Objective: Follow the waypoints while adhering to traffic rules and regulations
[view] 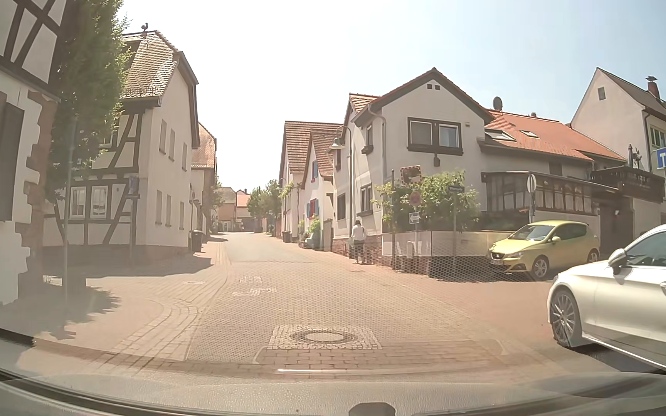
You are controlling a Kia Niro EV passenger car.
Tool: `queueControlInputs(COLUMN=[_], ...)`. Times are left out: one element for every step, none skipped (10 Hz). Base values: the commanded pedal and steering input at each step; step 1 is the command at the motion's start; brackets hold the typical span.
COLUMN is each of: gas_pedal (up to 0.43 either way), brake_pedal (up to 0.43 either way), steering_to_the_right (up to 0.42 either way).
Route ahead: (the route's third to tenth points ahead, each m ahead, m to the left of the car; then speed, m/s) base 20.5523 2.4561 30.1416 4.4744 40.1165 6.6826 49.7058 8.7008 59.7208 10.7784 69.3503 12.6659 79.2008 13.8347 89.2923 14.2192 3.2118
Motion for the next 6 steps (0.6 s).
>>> queueControlInputs(gas_pedal=[0.0, 0.0, 0.0, 0.0, 0.008, 0.02], brake_pedal=[0.0, 0.0, 0.0, 0.0, 0.0, 0.0], steering_to_the_right=[-0.034, -0.032, -0.031, -0.03, -0.029, -0.026])
